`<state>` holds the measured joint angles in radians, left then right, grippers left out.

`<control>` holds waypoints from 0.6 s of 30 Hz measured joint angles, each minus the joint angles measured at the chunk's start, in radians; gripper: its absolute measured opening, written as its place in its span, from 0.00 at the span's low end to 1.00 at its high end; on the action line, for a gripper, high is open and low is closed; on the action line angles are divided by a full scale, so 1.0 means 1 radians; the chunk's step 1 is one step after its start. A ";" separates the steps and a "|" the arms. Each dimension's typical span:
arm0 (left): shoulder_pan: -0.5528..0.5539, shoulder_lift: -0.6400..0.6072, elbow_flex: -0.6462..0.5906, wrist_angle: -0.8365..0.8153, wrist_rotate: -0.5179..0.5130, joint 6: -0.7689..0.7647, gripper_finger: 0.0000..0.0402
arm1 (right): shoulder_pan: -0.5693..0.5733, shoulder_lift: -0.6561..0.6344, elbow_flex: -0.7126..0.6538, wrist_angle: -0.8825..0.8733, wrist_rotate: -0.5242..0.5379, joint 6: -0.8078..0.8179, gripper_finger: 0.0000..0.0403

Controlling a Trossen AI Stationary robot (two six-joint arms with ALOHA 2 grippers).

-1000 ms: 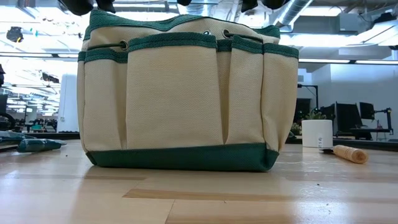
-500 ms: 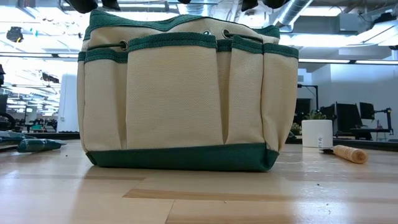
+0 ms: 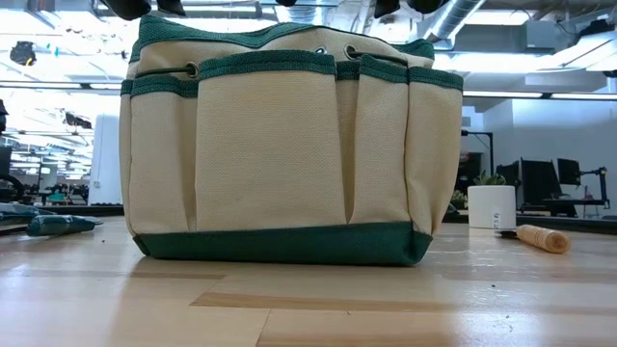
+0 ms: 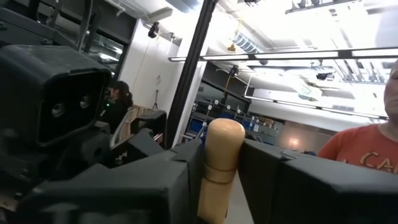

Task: Pick & Place Garden tools in Gardening bag
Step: Put the brown trowel into the gardening bag pocket

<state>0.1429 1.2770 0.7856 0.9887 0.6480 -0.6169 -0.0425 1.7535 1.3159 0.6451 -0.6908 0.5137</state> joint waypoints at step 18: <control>0.004 0.002 0.001 -0.013 0.022 0.000 0.13 | 0.000 -0.008 0.000 -0.033 -0.025 0.011 0.43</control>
<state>0.1471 1.2793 0.7870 0.9756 0.6702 -0.6165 -0.0425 1.7454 1.3155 0.6125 -0.7154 0.5249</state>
